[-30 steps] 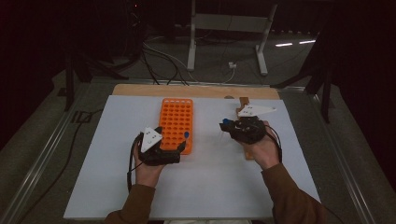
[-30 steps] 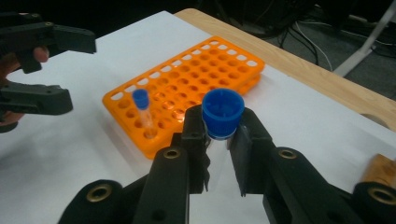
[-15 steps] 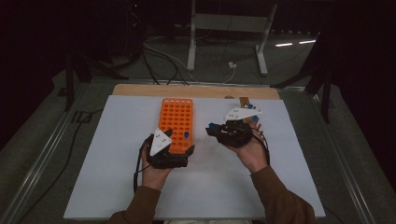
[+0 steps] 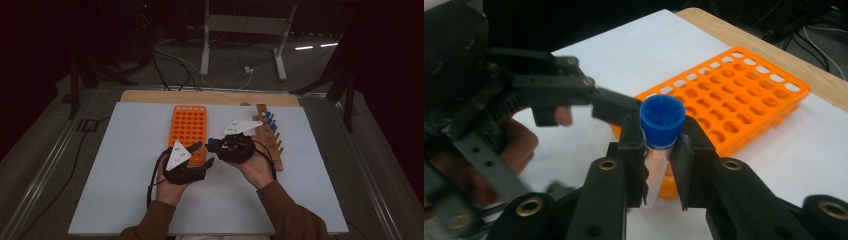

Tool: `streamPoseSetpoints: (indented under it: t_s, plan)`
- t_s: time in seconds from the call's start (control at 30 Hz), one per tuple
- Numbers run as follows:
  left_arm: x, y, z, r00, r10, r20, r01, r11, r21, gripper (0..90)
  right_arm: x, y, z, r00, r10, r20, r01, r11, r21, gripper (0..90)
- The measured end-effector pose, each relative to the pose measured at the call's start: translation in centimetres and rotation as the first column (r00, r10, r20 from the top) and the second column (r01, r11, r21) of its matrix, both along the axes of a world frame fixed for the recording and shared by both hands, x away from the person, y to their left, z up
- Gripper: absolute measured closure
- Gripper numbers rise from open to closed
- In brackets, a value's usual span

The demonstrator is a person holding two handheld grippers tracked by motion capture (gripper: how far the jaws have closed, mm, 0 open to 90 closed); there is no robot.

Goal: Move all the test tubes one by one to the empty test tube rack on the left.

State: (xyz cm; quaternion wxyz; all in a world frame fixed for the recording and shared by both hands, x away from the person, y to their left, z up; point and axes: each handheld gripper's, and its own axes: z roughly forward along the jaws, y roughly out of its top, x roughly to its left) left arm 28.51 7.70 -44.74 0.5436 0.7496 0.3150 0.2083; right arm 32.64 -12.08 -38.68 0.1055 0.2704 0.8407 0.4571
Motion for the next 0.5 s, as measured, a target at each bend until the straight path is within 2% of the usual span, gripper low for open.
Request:
streamPoseSetpoints:
  t_s: [0.2,0.37,0.5]
  plan:
    - [-0.06,0.13,0.0,0.9999,-0.012,0.004,0.012,0.9999,0.004,61.2,-0.24,0.68,-0.06,0.9998,0.019,-0.002,-0.019,0.9998,0.002,77.0]
    - [-0.07,0.18,-0.1,0.9997,-0.025,0.007,0.025,0.9996,0.012,76.8,-0.39,0.96,-0.16,0.9995,0.031,-0.007,-0.031,0.9995,-0.005,77.0]
    - [-0.06,0.26,-0.11,0.9993,-0.035,0.012,0.035,0.9994,0.006,78.0,-0.38,0.92,-0.15,0.9992,0.038,-0.009,-0.038,0.9993,-0.006,76.5]
